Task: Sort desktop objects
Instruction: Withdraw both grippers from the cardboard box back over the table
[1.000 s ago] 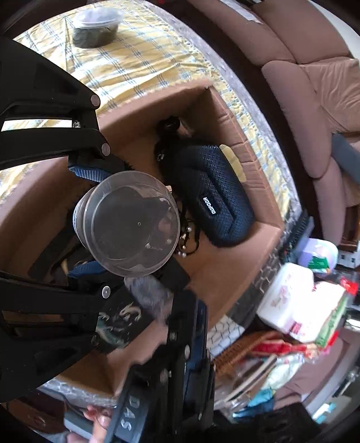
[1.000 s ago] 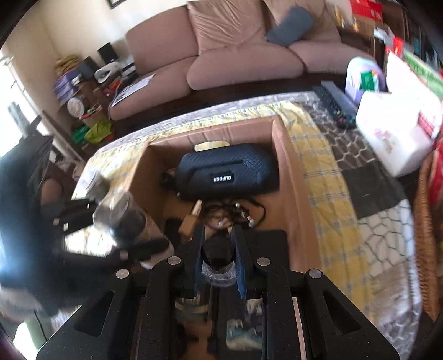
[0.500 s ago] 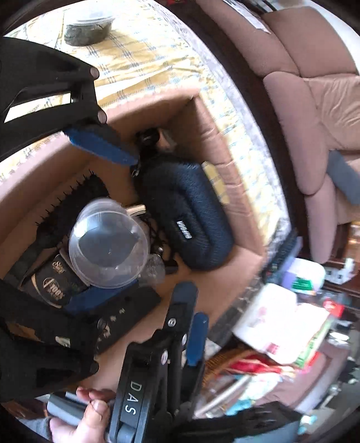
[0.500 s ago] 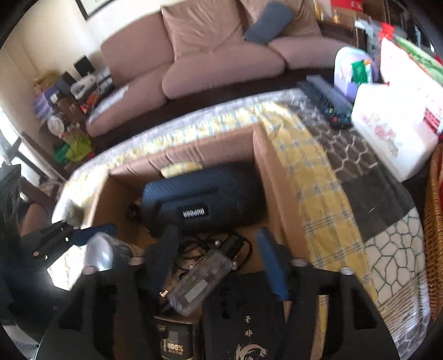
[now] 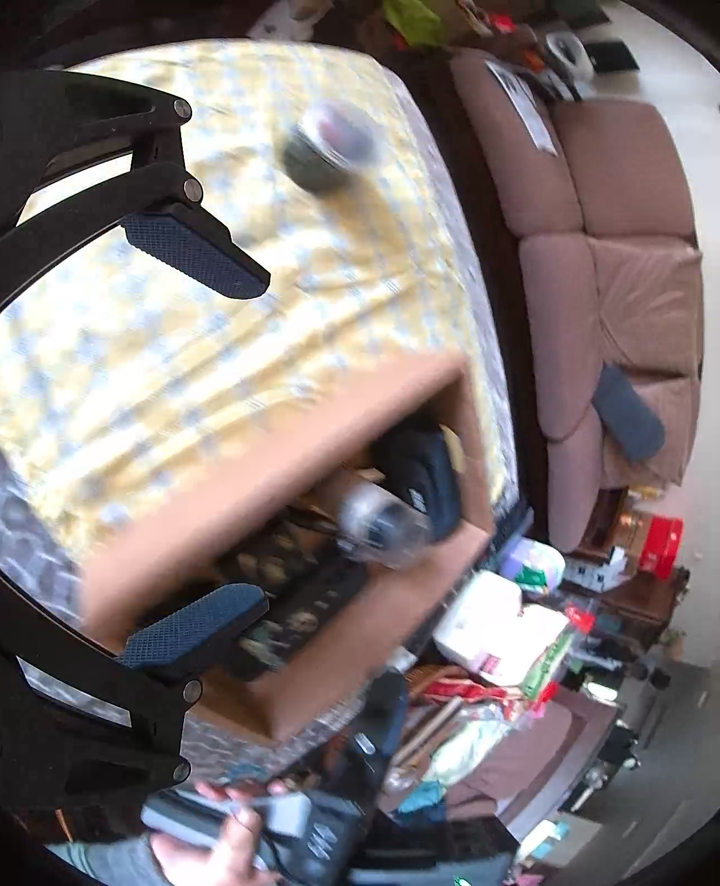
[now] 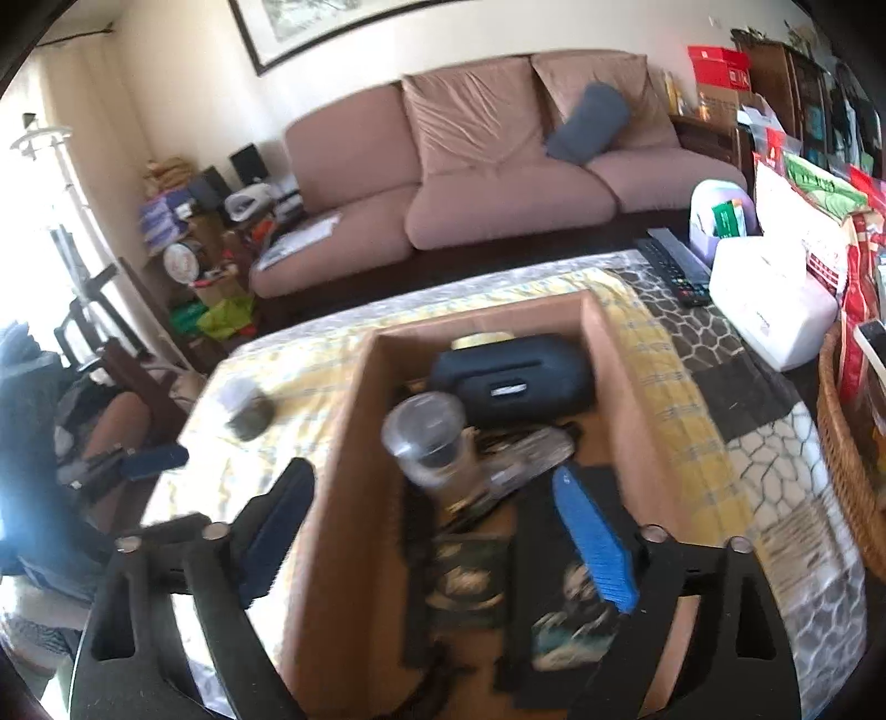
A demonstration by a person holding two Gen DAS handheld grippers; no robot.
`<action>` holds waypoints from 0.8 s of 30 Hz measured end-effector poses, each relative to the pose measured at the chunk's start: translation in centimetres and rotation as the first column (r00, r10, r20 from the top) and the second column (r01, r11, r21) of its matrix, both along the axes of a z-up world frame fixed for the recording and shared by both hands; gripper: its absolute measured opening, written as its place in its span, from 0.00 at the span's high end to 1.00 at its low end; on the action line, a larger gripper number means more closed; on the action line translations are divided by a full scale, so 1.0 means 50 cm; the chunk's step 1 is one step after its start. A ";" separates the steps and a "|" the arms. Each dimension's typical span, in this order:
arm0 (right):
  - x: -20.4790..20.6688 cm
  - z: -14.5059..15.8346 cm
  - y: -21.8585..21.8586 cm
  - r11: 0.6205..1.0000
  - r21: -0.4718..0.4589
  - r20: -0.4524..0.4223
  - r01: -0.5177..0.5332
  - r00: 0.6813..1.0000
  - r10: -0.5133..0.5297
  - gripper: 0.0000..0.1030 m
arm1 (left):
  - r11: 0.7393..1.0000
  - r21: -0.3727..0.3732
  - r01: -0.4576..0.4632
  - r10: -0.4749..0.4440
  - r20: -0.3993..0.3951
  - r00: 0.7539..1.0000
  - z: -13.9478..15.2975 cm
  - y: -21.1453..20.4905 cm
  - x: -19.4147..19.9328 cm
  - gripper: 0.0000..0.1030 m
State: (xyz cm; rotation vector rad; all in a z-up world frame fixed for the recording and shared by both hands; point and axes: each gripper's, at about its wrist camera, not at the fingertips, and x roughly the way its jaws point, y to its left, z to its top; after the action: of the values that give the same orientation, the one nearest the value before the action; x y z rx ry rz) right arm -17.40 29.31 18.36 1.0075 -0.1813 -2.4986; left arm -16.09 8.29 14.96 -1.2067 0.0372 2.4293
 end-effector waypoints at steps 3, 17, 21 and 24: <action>0.064 -0.002 -0.034 1.000 -0.025 -0.012 -0.008 1.000 0.007 0.01 | 0.998 -0.003 -0.055 0.055 0.018 0.998 -0.025 -0.062 0.074 0.00; 0.267 -0.072 -0.239 0.992 0.080 -0.070 -0.102 0.992 0.108 0.01 | 0.948 -0.026 -0.317 0.318 0.069 0.946 -0.145 -0.244 0.270 0.00; 0.292 -0.137 -0.291 0.987 0.113 -0.047 -0.116 0.991 0.122 0.01 | 0.915 -0.047 -0.401 0.403 0.057 0.913 -0.171 -0.283 0.285 0.00; 0.302 -0.185 -0.319 0.983 0.139 -0.026 -0.122 0.992 0.127 0.01 | 0.896 -0.064 -0.439 0.442 0.043 0.896 -0.192 -0.305 0.289 0.00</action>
State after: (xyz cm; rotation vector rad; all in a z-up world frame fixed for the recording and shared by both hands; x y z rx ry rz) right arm -2.29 13.38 9.13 0.9954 0.0634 -2.4392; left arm -1.64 -6.95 5.35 -1.4360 -0.2144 2.7908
